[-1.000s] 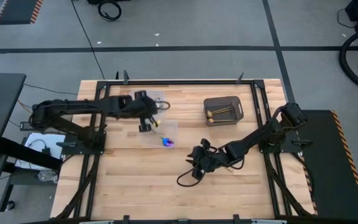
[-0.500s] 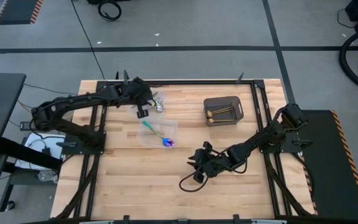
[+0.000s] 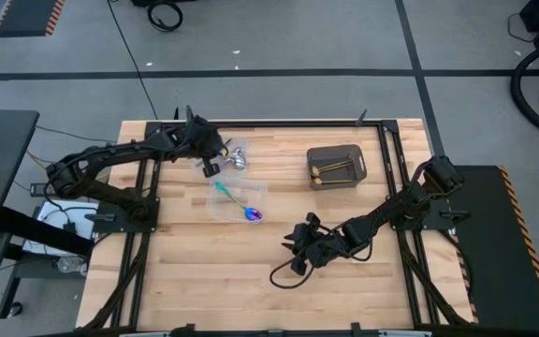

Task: Sort silverware by color (type)
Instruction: Put the purple spoon into the top transparent bin, then put the gold spoon into the black bin

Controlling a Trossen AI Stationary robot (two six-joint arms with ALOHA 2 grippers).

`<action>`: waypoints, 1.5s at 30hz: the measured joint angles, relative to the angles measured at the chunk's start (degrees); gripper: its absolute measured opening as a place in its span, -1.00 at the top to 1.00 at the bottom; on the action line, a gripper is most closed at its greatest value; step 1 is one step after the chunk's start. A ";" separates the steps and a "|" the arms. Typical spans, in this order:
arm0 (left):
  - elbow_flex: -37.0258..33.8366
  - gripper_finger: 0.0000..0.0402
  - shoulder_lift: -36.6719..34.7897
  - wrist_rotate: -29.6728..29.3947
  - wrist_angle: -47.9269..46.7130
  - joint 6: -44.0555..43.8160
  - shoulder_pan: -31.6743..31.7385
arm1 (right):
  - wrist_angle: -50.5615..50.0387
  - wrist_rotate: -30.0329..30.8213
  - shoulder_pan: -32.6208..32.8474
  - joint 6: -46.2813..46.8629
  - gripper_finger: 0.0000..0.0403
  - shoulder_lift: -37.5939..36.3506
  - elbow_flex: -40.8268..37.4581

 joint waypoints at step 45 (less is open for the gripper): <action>-3.66 0.41 -13.50 -12.12 9.42 -15.82 -20.24 | -12.58 -11.79 -6.30 -4.91 0.47 -0.28 -0.02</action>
